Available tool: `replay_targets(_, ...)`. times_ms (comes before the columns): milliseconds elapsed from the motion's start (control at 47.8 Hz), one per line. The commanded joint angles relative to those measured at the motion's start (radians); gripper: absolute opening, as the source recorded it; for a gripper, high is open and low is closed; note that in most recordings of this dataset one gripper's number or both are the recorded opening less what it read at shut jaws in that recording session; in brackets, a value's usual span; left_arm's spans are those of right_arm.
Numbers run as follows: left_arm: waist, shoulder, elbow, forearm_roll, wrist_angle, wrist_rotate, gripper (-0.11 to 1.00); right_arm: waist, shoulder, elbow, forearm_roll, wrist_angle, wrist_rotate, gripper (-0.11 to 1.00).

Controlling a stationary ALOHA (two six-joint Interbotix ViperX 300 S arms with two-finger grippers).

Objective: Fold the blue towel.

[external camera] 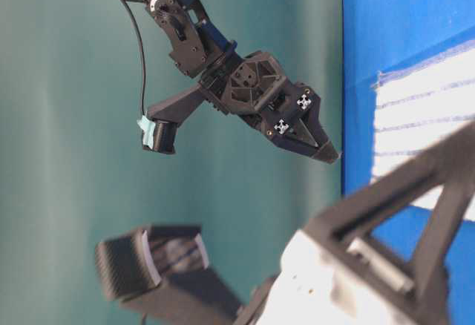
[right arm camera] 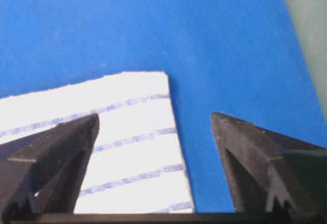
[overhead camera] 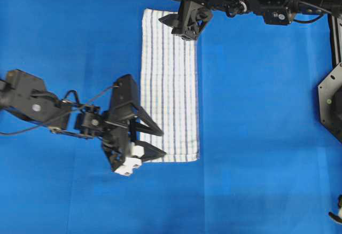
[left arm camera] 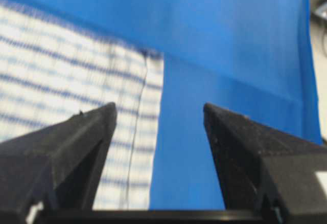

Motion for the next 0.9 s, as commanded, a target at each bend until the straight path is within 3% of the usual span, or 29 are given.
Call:
replay_targets(0,-0.005,-0.092,0.021,-0.002,0.034,0.009,0.60,-0.003,-0.046,0.003,-0.003,-0.009,0.005,0.90)
replay_targets(209,0.048,-0.235,0.109,0.018,0.078,0.058,0.59,-0.012,-0.153,0.094,-0.003,-0.031,0.021,0.88)
replay_targets(481,0.244,-0.336,0.206,0.020,0.086,0.221,0.59,-0.012,-0.316,0.279,0.021,-0.095,0.054,0.88)
replay_targets(711,0.394,-0.341,0.206,0.018,0.077,0.377,0.59,-0.002,-0.410,0.394,0.026,-0.115,0.097,0.88)
replay_targets(878,0.449,-0.328,0.198,0.018,0.063,0.425,0.59,0.018,-0.436,0.426,0.028,-0.112,0.120,0.88)
